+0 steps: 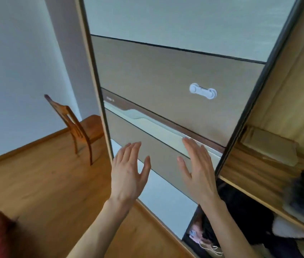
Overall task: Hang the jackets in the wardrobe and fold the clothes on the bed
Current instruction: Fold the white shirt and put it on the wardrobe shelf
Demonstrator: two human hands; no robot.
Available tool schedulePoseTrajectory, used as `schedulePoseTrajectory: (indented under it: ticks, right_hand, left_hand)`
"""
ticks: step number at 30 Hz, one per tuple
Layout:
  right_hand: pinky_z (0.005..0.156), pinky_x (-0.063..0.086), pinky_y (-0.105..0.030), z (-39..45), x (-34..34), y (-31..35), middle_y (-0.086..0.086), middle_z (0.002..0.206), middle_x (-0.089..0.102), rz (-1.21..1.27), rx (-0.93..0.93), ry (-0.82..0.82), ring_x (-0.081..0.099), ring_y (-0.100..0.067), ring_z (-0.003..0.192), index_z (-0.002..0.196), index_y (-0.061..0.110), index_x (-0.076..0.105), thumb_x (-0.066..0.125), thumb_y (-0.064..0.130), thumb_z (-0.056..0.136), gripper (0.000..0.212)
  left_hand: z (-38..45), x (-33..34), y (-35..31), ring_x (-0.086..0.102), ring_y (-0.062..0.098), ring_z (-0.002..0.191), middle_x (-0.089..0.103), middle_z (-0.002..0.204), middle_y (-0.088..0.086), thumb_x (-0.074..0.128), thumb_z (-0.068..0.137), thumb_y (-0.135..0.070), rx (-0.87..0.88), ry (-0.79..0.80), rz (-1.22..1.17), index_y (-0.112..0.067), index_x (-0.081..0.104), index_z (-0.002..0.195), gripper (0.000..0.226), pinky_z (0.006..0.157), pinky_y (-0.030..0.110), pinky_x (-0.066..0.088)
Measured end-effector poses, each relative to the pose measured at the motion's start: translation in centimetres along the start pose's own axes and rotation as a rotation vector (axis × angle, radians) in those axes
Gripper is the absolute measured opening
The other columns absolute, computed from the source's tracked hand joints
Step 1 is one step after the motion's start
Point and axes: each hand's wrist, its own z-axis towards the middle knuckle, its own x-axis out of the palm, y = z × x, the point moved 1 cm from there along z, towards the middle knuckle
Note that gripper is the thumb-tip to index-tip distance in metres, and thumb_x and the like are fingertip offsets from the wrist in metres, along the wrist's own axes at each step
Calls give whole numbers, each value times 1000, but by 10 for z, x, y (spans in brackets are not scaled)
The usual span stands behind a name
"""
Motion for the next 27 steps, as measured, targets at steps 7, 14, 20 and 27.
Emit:
schedulePoseTrajectory:
  ticks: [7, 14, 20, 27]
  right_hand:
    - [126, 11, -23, 38, 109, 138, 3, 164, 39, 119, -157, 170, 33, -10, 152, 159, 25, 36, 26, 67, 105, 69]
    - [123, 28, -34, 82, 218, 238, 5, 162, 44, 301, -309, 251, 37, -12, 151, 158, 26, 41, 41, 63, 104, 66]
    - [124, 33, -37, 127, 324, 298, 4, 162, 45, 427, -442, 325, 37, -11, 151, 158, 22, 41, 51, 58, 104, 66]
    - [125, 29, -37, 176, 420, 377, 2, 162, 44, 570, -577, 453, 36, -12, 151, 158, 21, 40, 41, 63, 105, 68]
  left_hand:
    - [-16, -109, 124, 54, 27, 139, 62, 145, 5, 51, 106, -42, -189, -145, 165, -17, 55, 144, 46, 116, 48, 45]
    - [-14, -164, 224, 53, 29, 138, 63, 141, 9, 60, 104, -32, -338, -266, 287, -12, 54, 144, 45, 116, 48, 43]
    - [12, -192, 316, 52, 26, 138, 62, 142, 7, 48, 105, -43, -459, -330, 394, -12, 52, 146, 52, 115, 47, 42]
    - [33, -230, 397, 50, 22, 139, 62, 143, 5, 53, 104, -38, -616, -431, 535, -14, 53, 146, 49, 116, 43, 41]
